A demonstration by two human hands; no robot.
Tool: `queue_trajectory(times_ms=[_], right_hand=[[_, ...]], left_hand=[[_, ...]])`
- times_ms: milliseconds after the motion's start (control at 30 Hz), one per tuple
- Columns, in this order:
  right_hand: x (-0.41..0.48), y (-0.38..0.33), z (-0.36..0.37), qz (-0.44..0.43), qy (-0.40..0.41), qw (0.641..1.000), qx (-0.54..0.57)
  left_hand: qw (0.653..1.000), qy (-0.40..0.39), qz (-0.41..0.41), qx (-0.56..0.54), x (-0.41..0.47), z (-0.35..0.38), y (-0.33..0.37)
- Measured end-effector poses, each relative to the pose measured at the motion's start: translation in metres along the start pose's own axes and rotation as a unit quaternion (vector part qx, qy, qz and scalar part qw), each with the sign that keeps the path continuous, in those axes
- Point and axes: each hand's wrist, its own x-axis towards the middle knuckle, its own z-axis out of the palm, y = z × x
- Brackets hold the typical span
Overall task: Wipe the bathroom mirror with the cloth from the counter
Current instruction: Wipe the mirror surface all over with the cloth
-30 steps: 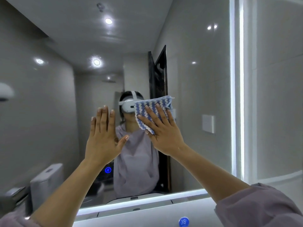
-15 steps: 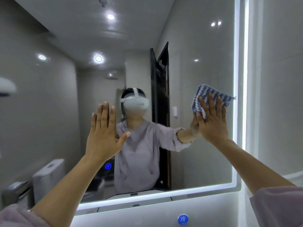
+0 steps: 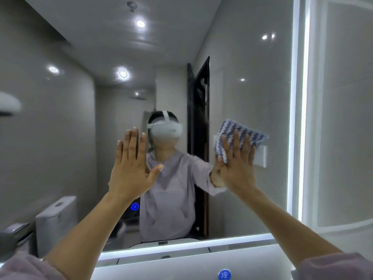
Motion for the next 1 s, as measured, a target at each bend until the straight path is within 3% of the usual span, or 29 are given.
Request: queue_trajectory(times_ms=[67,167,400,700,1000], right_hand=[[0.001,-0.030,0.002,-0.056,0.020,0.998,0.004],[0.010,-0.078,-0.001,-0.117,-0.021,0.993,0.016],[0.037,-0.138,-0.005,-0.147,-0.070,0.987,0.016],[0.051,-0.114,-0.004,-0.198,0.003,0.980,-0.009],[0.075,-0.031,-0.015,-0.119,0.034,0.992,-0.028]], left_hand=[[1.000,-0.002,-0.001,-0.001,0.000,0.000,0.000],[1.000,-0.007,-0.001,0.002,0.000,0.000,-0.001],[1.000,-0.009,-0.001,0.004,-0.001,0.000,0.000],[1.000,-0.013,0.000,0.010,0.000,0.001,-0.004],[1.000,-0.002,0.005,0.005,0.000,0.002,-0.003]])
